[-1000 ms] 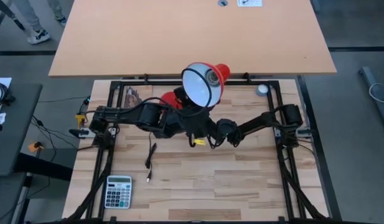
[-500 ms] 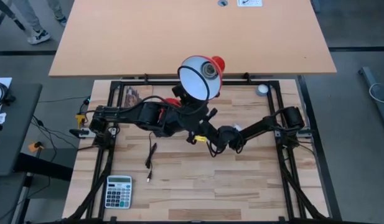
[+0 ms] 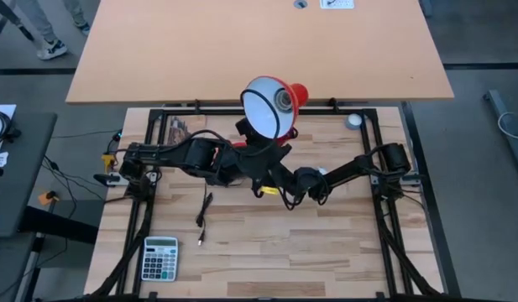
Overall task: Screw lightbulb
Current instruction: Remove the lightbulb from the lamp
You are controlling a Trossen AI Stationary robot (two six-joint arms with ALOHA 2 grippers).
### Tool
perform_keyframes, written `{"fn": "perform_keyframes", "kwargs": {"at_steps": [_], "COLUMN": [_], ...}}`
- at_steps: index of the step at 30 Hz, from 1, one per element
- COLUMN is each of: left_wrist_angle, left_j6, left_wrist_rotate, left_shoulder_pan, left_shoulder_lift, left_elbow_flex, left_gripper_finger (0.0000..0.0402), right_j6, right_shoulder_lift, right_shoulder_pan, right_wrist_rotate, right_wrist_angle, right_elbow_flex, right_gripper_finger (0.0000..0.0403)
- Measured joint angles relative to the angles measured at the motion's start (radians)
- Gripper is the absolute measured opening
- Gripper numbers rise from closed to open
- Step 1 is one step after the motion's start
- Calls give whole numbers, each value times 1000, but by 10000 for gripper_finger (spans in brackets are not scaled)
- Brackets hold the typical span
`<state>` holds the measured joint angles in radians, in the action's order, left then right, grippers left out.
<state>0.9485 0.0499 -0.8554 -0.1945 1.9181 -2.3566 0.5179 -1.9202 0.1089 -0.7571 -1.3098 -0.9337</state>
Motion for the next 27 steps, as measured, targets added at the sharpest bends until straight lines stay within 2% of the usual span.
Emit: {"fn": "perform_keyframes", "kwargs": {"at_steps": [7, 16, 22, 27], "left_wrist_angle": [13, 57, 164, 280], "left_j6": [-12, -19, 37, 46], "left_wrist_rotate": [-23, -7, 4, 105], "left_shoulder_pan": [-2, -3, -5, -8], "left_shoulder_lift": [-1, -1, -15, -38], "left_elbow_flex": [-1, -1, -1, -1], "left_gripper_finger": [79, 84, 140, 185], "right_j6": [-52, -67, -51, -60], "right_shoulder_lift": [0, 8, 10, 12], "right_shoulder_pan": [10, 28, 40, 42], "right_wrist_rotate": [-29, -59, -52, -47], "right_wrist_angle": [5, 60, 102, 150], "right_elbow_flex": [0, 6, 6, 5], "right_gripper_finger": [98, 105, 103, 101]}}
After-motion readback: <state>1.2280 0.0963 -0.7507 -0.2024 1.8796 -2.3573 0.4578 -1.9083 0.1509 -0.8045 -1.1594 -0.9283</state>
